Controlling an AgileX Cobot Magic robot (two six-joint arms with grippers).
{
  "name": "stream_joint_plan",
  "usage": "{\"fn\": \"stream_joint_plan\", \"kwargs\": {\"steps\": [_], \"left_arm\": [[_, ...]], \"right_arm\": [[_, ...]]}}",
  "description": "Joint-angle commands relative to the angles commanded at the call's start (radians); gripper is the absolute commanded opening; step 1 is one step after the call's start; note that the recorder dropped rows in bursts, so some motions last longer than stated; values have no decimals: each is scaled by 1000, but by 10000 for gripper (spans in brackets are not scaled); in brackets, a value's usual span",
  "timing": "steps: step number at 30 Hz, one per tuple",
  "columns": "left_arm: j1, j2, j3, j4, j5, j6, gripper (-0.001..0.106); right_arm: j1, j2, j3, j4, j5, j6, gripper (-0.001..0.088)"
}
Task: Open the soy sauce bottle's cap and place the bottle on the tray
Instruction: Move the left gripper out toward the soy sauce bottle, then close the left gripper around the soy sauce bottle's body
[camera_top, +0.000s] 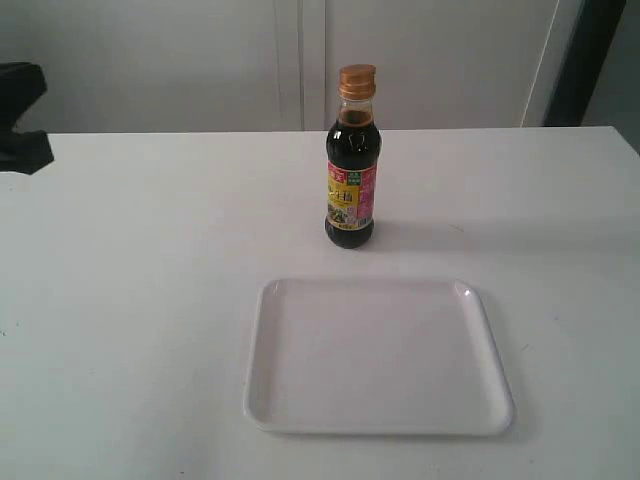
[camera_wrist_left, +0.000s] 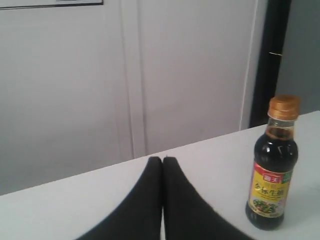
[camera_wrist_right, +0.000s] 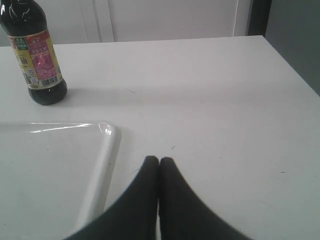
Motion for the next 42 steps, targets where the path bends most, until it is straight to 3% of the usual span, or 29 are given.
{"fn": "stream_joint_plan", "kwargs": {"steps": [13, 15, 19, 26, 42], "left_arm": [[-153, 209, -108, 17, -146, 8, 0], [-167, 242, -125, 33, -162, 8, 46], [-189, 306, -158, 51, -199, 8, 315], [-216, 412, -187, -6, -254, 11, 1059], [-216, 598, -277, 46, -381, -73, 1051]], "right_arm": [[0, 0, 0, 0, 0, 0, 0], [0, 0, 0, 0, 0, 0, 0], [0, 0, 0, 0, 0, 0, 0], [0, 0, 0, 0, 0, 0, 0], [0, 0, 0, 0, 0, 0, 0]]}}
